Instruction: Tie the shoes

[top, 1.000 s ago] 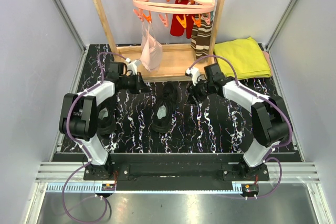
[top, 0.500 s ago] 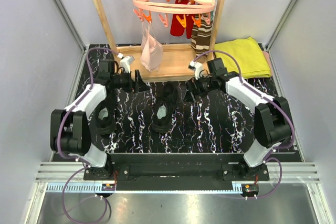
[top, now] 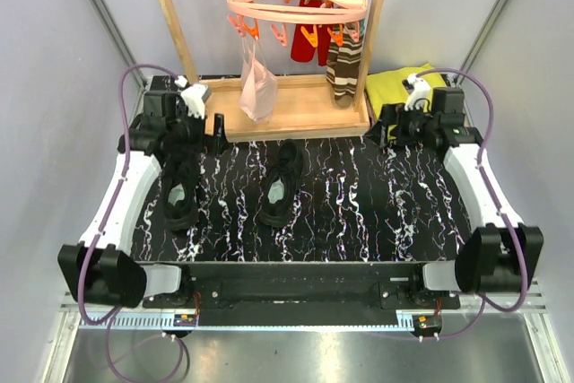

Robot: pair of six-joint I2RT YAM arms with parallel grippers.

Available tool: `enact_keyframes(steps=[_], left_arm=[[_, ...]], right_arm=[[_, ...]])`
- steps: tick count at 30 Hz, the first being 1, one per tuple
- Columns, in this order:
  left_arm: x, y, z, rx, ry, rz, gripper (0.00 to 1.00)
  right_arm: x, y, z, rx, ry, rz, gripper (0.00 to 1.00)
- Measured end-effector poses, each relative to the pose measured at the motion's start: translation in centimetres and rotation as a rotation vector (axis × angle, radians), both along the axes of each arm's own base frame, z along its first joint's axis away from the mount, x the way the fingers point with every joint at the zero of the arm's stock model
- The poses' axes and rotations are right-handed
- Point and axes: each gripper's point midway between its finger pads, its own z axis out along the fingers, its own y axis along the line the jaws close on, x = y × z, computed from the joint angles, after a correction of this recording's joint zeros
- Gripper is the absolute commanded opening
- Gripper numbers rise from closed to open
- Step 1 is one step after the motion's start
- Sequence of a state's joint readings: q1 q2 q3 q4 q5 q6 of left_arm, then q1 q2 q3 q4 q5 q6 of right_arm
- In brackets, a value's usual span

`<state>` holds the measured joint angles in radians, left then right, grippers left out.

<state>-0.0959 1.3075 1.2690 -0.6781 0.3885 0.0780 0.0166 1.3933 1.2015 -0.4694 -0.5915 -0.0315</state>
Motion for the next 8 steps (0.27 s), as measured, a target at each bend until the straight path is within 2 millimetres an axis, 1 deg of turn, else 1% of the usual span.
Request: enact_keyframes(steps=[2,4,8], left_arm=[[-1.7,1.0,-1.2,0.041,0.034,0.040,0.99],[-2.9,2.2,-2.8,0.089,0.064,0.086,0.99],[-4.5,3.7,-5.3,0.156,0.122,0.137,0.99]], right_arm=[[-1.2,-0.7,-0.2,-0.005,-0.002,-0.027,1.00],[-2.9,-0.9,-1.0,-0.010,0.014,-0.032,1.00],[-4.9,-0.9,-2.6,-0.015,0.055,-0.034,1.00]])
